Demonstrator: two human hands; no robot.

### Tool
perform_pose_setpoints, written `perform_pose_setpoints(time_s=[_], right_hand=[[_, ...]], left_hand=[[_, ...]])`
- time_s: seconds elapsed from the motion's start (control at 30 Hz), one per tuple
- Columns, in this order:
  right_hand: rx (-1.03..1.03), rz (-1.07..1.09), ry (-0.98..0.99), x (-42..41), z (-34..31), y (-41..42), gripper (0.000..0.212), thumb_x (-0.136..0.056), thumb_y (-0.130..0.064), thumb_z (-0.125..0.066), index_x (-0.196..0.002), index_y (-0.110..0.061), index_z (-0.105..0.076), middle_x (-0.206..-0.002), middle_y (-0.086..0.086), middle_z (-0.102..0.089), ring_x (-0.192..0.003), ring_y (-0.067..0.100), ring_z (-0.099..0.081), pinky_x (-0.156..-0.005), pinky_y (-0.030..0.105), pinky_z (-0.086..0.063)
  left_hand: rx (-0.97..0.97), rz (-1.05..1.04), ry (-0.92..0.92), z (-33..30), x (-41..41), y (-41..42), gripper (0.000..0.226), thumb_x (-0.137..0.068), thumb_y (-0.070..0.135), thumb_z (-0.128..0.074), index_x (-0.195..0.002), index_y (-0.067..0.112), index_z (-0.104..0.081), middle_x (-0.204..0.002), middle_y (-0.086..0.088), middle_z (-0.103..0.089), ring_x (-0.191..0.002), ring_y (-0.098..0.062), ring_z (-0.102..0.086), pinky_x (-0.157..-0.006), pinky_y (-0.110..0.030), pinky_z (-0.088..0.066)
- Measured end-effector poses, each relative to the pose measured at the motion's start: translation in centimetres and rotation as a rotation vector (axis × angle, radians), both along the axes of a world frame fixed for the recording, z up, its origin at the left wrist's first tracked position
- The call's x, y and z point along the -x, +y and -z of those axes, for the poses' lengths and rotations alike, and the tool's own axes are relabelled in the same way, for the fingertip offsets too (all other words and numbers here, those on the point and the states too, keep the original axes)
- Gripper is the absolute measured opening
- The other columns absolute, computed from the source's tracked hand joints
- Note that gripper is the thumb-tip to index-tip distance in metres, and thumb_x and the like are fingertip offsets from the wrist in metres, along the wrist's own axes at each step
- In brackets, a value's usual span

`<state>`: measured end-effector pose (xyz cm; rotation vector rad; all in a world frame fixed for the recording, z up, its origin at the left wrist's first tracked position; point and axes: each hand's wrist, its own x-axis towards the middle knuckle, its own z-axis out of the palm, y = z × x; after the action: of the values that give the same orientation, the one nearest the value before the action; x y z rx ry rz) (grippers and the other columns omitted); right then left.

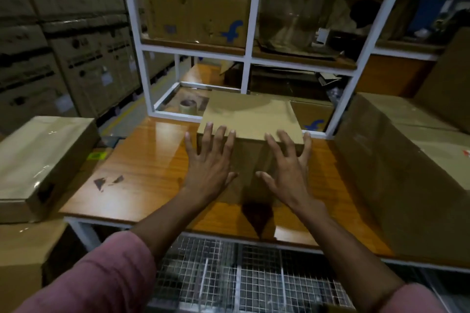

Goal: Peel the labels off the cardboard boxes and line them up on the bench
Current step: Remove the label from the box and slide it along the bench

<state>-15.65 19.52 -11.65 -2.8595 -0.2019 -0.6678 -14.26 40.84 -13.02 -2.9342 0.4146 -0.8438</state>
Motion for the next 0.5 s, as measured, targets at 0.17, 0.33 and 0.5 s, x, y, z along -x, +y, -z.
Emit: perform_pose_setpoints(time_s=[0.17,0.33,0.5], right_hand=[[0.059,0.012,-0.012,-2.5,-0.6,3.9,0.096,-0.08,-0.04,-0.082,-0.154,-0.046,-0.021,-0.164,-0.006,-0.019,-0.149,0.042,-0.007,-0.091,0.056,-0.055],[0.096,-0.034,-0.016,-6.6,-0.8,9.4,0.095,-0.081,-0.028,-0.082,-0.155,-0.042,-0.023,-0.162,-0.008,-0.022,-0.144,0.041,-0.018,-0.087,0.051,-0.059],[0.116,-0.064,-0.033,-10.5,-0.8,14.2,0.093,-0.08,-0.019,-0.081,-0.154,-0.038,-0.027,-0.16,-0.009,-0.028,-0.139,0.041,-0.026,-0.081,0.048,-0.061]], left_hand=[[0.05,-0.024,-0.005,-0.3,-3.1,3.6,0.116,-0.07,0.061,-0.081,-0.156,0.017,-0.017,-0.154,-0.019,-0.026,-0.144,-0.045,-0.025,-0.11,-0.072,-0.024],[-0.006,-0.099,-0.016,-0.5,-6.4,9.6,0.114,-0.07,0.055,-0.084,-0.157,0.015,-0.021,-0.152,-0.02,-0.032,-0.144,-0.046,-0.026,-0.117,-0.069,-0.012],[-0.023,-0.134,0.007,-0.7,-10.1,14.2,0.113,-0.072,0.041,-0.087,-0.157,0.008,-0.02,-0.151,-0.024,-0.031,-0.148,-0.05,-0.018,-0.122,-0.063,-0.013]])
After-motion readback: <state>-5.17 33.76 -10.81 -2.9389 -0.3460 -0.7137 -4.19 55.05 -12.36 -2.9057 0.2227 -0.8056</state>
